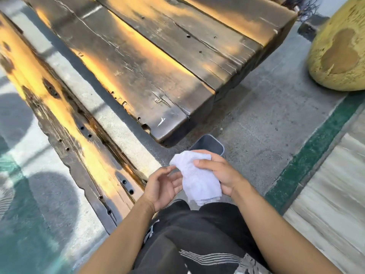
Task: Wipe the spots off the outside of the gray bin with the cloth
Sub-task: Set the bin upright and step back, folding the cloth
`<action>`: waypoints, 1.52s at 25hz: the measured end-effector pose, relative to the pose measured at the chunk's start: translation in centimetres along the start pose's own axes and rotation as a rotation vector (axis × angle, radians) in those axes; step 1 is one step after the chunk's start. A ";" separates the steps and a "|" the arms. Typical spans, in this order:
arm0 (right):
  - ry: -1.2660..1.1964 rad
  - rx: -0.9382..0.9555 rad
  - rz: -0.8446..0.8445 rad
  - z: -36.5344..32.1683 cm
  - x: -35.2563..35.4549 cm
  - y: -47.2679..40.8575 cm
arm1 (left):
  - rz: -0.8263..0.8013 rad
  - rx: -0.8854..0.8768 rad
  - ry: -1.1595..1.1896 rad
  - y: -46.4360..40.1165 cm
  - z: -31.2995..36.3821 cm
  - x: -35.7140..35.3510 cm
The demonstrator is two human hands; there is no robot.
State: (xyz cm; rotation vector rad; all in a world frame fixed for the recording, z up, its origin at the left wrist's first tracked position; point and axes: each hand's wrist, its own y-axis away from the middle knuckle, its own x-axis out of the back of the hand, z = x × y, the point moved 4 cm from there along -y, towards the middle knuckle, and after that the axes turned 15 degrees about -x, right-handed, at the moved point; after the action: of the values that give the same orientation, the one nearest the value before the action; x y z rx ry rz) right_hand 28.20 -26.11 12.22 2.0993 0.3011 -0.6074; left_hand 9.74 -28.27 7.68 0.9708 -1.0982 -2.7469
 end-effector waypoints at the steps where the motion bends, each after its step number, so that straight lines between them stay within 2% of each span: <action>1: -0.009 -0.028 -0.044 -1.2 -0.1 -0.2 | -0.010 -0.018 0.076 -0.6 0.2 -0.9; 3: -0.027 -0.086 -0.104 -3.3 0.0 -0.8 | -0.055 -0.042 0.219 -2.0 1.0 -2.6; 7: -0.027 -0.128 -0.104 -6.2 1.2 -3.1 | -0.002 -0.077 0.314 -4.6 2.7 -3.9; 11: -0.027 -0.178 0.233 -8.0 3.3 -6.9 | 0.022 -0.103 0.212 -7.4 4.4 -2.7; 13: -0.015 -0.224 0.310 -8.4 3.7 -8.9 | 0.046 -0.109 0.125 -9.3 5.3 -1.6; 17: -0.033 -0.298 0.406 -9.9 2.9 -13.9 | 0.064 -0.005 0.039 -14.4 8.9 0.1; 21: -0.021 -0.438 0.423 -11.1 1.4 -18.4 | 0.047 0.074 -0.077 -17.8 13.9 1.8; 27: -0.042 -0.295 0.429 -11.2 -0.4 -22.5 | 0.029 0.151 -0.158 -19.7 16.4 3.5; 31: 0.248 -0.288 0.525 -12.2 0.0 -24.2 | 0.252 0.036 -0.304 -21.6 16.3 4.4; 33: 0.289 -0.311 0.535 -13.4 0.4 -25.3 | 0.333 0.003 -0.308 -22.2 16.1 4.5; 38: 0.490 -0.277 0.531 -16.8 0.3 -28.9 | 0.429 -0.006 -0.308 -23.2 16.4 5.0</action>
State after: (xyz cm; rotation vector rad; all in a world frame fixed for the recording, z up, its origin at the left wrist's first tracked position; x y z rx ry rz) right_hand 21.26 4.09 -0.38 1.9183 0.0797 0.2555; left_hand 1.11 -1.99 -0.54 0.2644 -1.1676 -2.5801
